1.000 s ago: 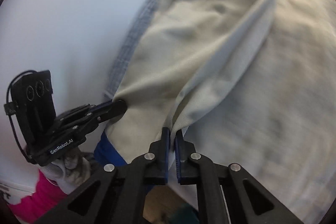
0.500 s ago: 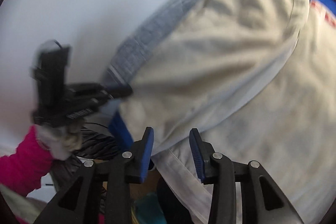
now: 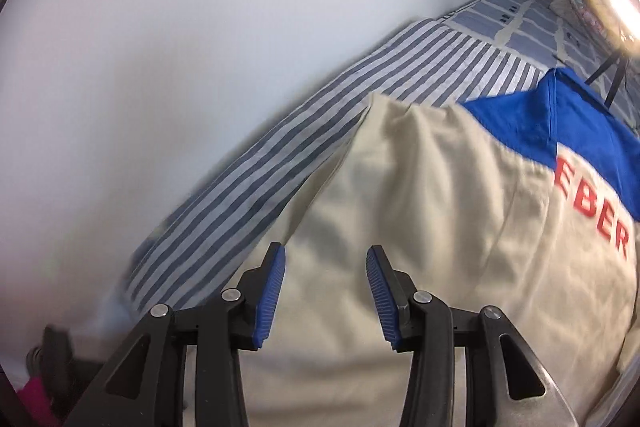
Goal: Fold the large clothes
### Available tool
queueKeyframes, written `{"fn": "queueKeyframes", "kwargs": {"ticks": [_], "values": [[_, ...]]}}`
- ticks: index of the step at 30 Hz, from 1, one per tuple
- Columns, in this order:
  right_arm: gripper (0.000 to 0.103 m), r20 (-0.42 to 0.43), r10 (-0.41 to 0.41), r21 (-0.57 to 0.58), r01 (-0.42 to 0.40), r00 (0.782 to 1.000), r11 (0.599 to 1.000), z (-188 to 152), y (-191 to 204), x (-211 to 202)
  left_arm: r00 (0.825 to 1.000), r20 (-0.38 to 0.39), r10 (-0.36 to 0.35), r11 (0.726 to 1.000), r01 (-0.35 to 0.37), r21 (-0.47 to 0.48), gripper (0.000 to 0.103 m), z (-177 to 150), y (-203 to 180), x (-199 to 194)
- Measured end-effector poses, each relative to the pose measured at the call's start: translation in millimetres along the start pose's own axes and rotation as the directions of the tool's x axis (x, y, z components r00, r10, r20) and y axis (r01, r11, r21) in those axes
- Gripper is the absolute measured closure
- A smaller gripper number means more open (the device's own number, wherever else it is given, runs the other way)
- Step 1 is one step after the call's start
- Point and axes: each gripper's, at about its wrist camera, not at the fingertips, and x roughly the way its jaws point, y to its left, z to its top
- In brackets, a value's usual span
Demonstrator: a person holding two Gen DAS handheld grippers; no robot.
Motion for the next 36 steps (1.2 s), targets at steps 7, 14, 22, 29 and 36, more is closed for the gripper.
{"fn": "queueKeyframes", "kwargs": {"ticks": [7,14,22,29,36], "values": [[0.058,-0.007,0.007,0.064,-0.006,1.000,0.998,44,-9,43,1.000,0.006,-0.017,1.000,0.017,0.017,0.094,1,-2,-3],[0.062,-0.063,-0.035,0.074,0.040,0.997,0.996,65,-5,86,1.000,0.010,-0.001,0.999,0.001,0.035,0.098,0,-5,-1],[0.103,-0.043,-0.052,0.119,0.057,0.998,0.991,69,-9,97,0.999,0.038,0.019,0.999,-0.020,0.036,0.100,-7,-1,-14],[0.103,0.029,0.026,0.155,-0.030,0.999,0.987,79,-7,110,0.995,0.035,0.088,0.996,-0.089,0.012,0.100,-6,13,-13],[0.072,0.117,0.122,0.084,-0.132,0.986,0.988,55,-22,69,0.988,0.047,0.146,0.987,-0.149,0.067,0.100,-7,4,-21]]}}
